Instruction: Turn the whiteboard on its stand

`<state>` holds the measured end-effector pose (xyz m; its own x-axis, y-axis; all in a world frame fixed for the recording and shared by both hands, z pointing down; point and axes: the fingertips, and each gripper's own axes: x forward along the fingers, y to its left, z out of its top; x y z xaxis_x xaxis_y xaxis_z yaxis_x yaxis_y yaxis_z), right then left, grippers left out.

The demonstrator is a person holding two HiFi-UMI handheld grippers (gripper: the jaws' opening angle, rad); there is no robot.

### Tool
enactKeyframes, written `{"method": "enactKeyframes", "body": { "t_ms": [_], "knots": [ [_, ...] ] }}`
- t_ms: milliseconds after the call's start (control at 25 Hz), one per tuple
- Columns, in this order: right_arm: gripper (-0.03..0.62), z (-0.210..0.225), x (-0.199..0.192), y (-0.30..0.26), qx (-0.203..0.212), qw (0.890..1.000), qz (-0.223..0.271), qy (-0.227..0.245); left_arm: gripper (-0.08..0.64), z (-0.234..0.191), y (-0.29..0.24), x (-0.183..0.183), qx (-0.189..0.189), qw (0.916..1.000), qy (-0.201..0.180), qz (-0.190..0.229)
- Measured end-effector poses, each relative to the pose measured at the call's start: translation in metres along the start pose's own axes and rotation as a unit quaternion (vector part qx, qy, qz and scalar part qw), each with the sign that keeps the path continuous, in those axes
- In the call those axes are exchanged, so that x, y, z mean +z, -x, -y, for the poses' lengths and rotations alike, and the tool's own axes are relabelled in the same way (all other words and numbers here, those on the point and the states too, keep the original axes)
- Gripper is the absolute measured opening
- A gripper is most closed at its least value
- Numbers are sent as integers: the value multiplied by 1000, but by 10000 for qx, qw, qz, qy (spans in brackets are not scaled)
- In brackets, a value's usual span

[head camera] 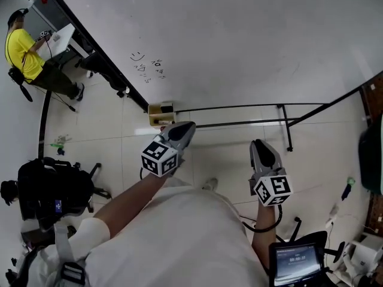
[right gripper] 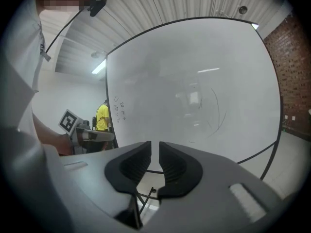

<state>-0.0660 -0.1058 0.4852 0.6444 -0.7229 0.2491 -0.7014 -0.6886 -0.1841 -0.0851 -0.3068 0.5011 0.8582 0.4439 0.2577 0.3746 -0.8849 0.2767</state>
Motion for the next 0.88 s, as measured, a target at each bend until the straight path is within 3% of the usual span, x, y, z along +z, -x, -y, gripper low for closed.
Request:
{"method": "enactKeyframes", "body": {
  "t_ms": [360,880],
  "knots": [
    [55,59,-18,64,-418,9988,60,-235,20,77,-49,-19,-421,9988,27,-230],
    [55,145,-35,82,-1007,9927,-107,-661,20,110,-156,-14,-1026,9933,-82,-522]
  ]
}}
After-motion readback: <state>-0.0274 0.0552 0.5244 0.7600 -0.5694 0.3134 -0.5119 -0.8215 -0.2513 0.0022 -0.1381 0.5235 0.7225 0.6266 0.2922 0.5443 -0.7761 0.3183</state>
